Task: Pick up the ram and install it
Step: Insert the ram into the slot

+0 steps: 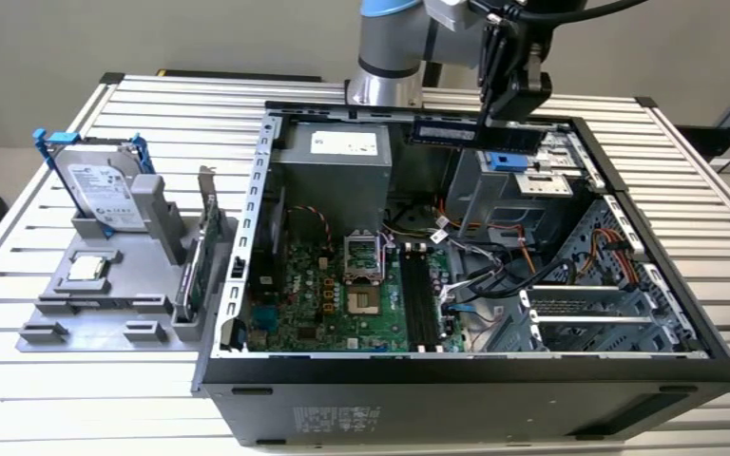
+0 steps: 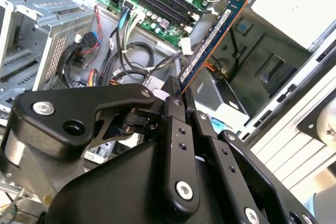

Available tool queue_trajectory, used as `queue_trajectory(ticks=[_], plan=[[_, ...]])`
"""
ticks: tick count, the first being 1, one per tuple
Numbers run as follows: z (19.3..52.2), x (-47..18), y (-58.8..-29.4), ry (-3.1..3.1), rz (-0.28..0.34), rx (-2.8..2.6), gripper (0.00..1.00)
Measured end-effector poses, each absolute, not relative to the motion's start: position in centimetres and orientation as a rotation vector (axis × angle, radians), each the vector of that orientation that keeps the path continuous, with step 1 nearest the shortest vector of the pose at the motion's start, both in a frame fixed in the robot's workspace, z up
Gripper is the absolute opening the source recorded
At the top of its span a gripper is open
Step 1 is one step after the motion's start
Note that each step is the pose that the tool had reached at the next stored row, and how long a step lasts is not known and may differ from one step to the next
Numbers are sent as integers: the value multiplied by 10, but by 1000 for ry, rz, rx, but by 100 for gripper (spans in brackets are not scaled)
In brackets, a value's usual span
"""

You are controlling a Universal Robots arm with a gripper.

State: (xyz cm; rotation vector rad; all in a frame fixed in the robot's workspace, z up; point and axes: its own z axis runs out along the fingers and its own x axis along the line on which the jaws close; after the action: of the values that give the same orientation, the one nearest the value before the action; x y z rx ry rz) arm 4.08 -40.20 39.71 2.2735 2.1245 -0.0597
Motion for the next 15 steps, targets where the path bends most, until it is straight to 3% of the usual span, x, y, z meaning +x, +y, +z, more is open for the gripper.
queue_trajectory(ticks=[15], plan=[[397, 41, -402, 1847, -65, 2510, 0]])
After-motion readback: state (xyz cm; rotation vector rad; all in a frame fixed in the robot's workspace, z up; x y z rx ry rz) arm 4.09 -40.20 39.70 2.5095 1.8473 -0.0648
